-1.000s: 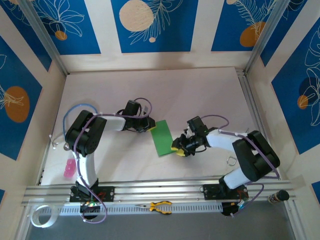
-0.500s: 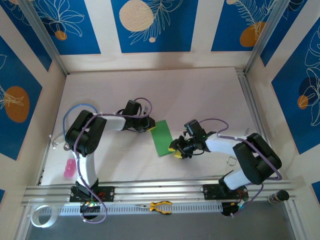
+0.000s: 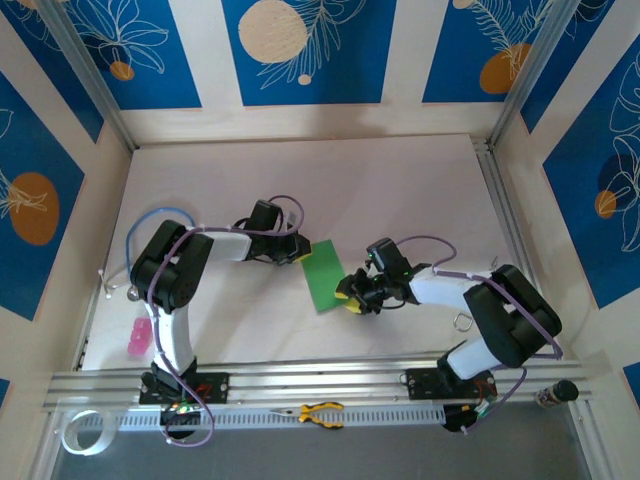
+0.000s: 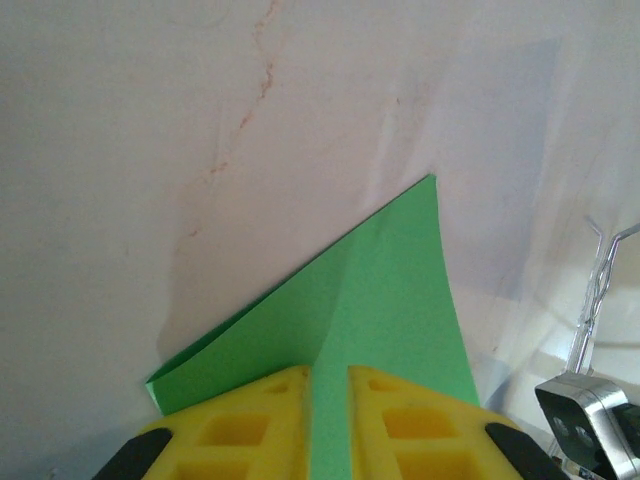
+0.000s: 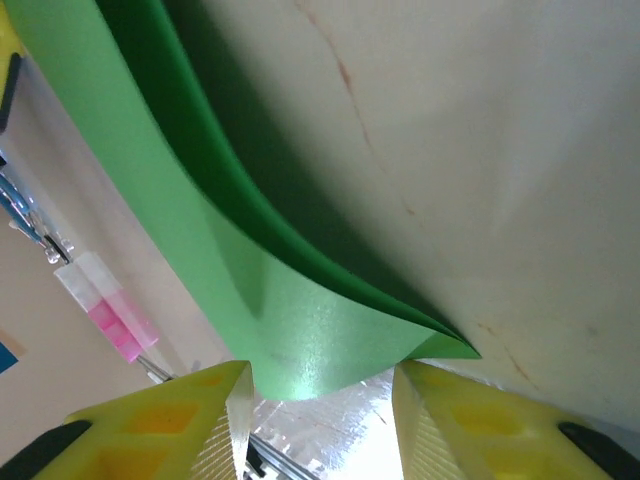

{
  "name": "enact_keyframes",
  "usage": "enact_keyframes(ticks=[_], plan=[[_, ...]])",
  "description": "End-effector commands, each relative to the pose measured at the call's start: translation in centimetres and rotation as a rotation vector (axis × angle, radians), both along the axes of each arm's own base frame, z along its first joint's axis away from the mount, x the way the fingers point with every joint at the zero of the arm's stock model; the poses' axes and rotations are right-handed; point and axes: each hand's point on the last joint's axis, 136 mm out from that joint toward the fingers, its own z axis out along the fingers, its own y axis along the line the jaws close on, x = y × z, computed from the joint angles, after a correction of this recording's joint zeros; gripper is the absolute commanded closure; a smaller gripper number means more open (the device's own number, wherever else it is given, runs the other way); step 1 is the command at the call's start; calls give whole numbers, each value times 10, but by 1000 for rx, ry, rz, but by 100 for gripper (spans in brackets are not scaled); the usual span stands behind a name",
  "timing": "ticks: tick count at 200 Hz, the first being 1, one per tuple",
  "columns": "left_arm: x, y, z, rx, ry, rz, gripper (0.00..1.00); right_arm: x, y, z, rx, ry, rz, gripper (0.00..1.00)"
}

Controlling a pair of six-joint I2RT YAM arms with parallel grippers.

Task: Fold a paper plane with a square sheet of paper (pick it up from the middle)
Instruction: Fold the triangle a second time at the center of the table.

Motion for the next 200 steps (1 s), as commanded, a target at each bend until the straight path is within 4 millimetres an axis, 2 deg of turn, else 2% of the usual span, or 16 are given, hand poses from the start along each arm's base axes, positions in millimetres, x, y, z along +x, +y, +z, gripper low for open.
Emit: enact_keyframes(ticks=[1,36,88,136,200], plan=[[-17,15,-30,76,103,9,81,7,4,4,4,-32,-5,58],[-17,15,-30,75,102,8,81,10,5,12,10,-80,19,58],[-16,14,-29,75,101,3,81,5,-7,15,-27,-84,24,57],[-16,14,-28,73,103,3,81,5,-6,20,-24,-98,40,57],[-17,13,-28,70,104,-1,81,29,-1,32,45,-212,73,55]])
